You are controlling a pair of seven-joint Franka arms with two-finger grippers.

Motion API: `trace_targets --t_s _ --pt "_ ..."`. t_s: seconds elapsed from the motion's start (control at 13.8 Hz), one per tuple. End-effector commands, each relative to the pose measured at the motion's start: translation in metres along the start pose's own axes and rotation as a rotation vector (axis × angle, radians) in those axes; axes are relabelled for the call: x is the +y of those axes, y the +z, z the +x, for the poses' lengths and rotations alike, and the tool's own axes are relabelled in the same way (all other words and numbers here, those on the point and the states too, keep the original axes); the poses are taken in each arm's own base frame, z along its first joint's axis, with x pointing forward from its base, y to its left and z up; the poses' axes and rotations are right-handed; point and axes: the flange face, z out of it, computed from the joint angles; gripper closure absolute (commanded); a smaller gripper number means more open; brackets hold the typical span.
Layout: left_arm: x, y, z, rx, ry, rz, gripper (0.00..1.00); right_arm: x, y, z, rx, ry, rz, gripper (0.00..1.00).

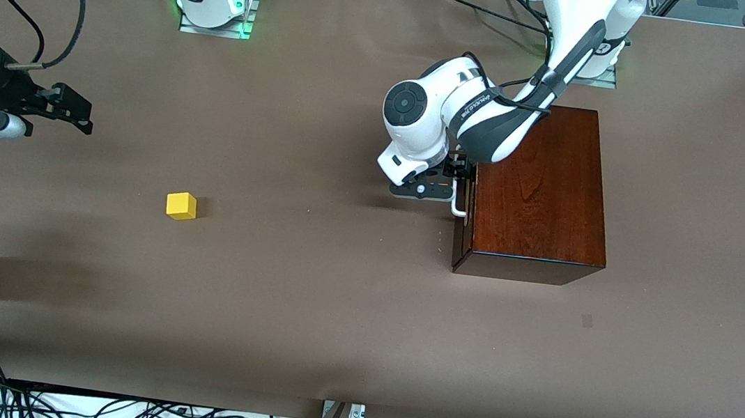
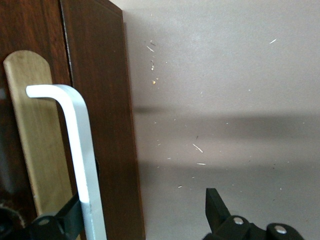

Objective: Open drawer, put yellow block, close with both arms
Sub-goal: 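Pull the drawer open with the left gripper while the right gripper reaches the cube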

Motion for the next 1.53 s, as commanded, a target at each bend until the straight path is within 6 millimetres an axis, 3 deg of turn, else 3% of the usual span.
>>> trace_targets --t_s 0.0,0.22,0.51,0.65,0.8,1.02,1.45 --pt "0.014 -0.002 -0.001 0.052 -0.004 -0.023 0.0 0.0 0.015 0.011 -0.012 -0.007 0.004 0.0" --pt "0.03 -0.011 -0.009 0.075 0.006 -0.068 0.0 -0.001 0.071 0.027 -0.1 -0.016 0.0 0.0" --pt "0.056 -0.001 -0.017 0.096 -0.009 -0.116 0.0 -0.007 0.099 0.034 -0.132 -0.027 0.0 0.0" --pt "0.064 0.001 -0.018 0.099 -0.045 -0.153 0.0 -0.015 0.135 0.044 -0.137 -0.034 0.003 0.0" --pt "0.071 -0.008 -0.015 0.1 -0.065 -0.195 0.0 -0.025 0.158 0.048 -0.131 -0.034 0.0 0.0" --pt "0.081 -0.021 -0.015 0.095 -0.074 -0.234 0.0 -0.031 0.19 0.047 -0.129 -0.03 0.017 0.0" --pt "0.087 -0.034 -0.019 0.107 -0.068 -0.249 0.0 -0.036 0.282 0.034 -0.079 -0.026 0.009 0.0"
